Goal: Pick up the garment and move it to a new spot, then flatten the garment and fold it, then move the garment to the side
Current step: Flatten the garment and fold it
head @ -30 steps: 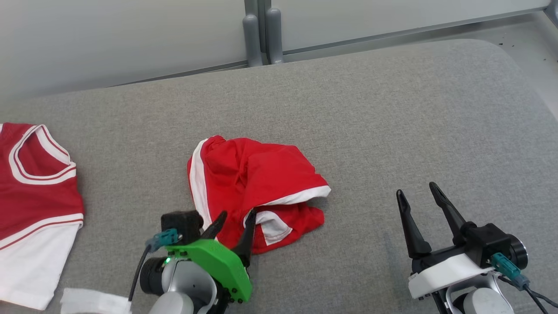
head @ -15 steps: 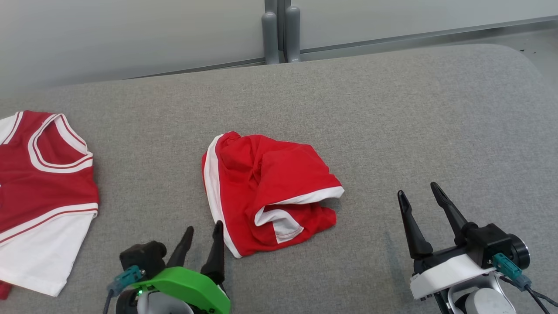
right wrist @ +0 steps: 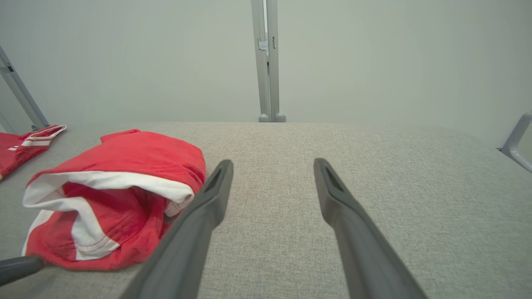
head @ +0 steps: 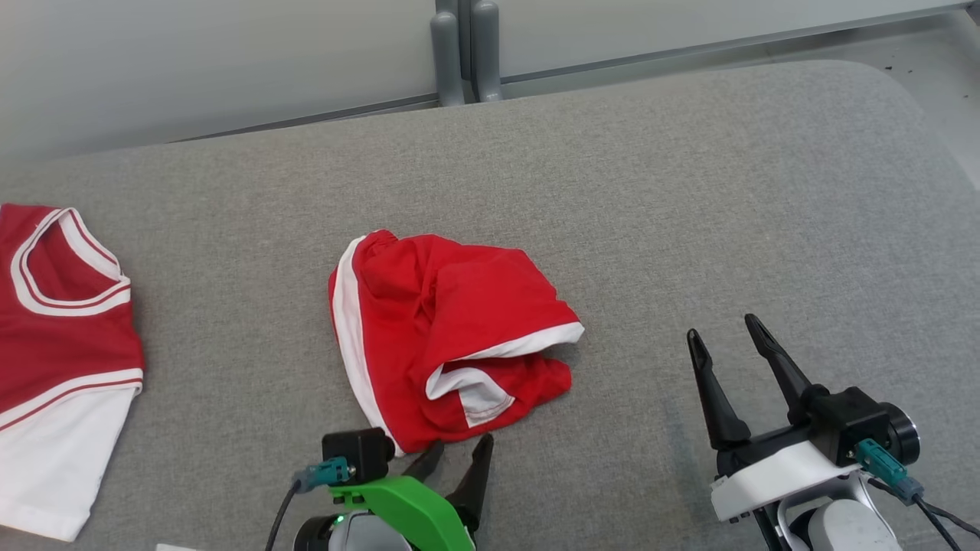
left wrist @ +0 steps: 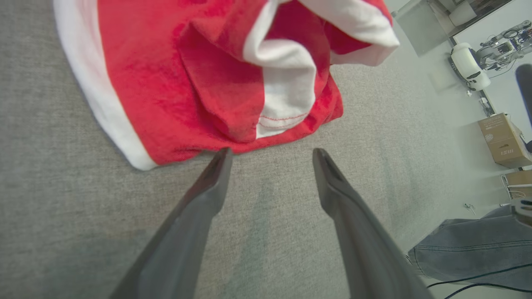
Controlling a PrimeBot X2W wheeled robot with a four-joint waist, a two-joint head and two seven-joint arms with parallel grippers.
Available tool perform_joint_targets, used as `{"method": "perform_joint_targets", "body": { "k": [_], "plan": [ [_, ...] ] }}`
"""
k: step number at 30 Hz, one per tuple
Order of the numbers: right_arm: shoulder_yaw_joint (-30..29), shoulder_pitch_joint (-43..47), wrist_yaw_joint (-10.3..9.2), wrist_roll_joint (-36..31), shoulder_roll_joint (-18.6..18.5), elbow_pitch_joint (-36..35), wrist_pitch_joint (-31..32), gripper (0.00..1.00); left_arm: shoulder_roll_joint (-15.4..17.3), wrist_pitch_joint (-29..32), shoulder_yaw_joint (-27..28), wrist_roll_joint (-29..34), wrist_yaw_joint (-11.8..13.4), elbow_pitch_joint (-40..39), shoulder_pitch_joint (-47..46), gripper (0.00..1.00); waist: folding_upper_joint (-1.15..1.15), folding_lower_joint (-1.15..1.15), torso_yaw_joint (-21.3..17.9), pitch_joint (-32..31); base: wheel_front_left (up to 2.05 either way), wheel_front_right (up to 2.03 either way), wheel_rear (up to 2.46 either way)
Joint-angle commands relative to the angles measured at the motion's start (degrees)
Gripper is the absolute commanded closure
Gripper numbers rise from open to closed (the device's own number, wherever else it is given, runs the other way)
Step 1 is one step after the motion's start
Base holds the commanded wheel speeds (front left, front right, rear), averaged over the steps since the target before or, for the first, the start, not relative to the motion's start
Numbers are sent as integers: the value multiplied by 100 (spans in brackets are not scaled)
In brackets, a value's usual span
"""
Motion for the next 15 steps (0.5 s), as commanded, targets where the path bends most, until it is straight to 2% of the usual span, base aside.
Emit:
{"method": "perform_joint_targets", "body": {
  "k": [1,10,15],
  "plan": [
    [-12,-61,1,34,7,-9,-21,0,10,-48,0,19,26,65,-153,0,69,0,-83,76,0,0,0],
    [-31,-106,1,57,64,-5,-21,0,-17,-310,-87,-80,231,775,-760,0,69,0,-396,232,0,0,0],
    [-79,-92,1,59,99,-4,-21,0,-20,-396,-195,-90,170,936,-851,0,69,0,-461,266,0,0,0]
  ]
}}
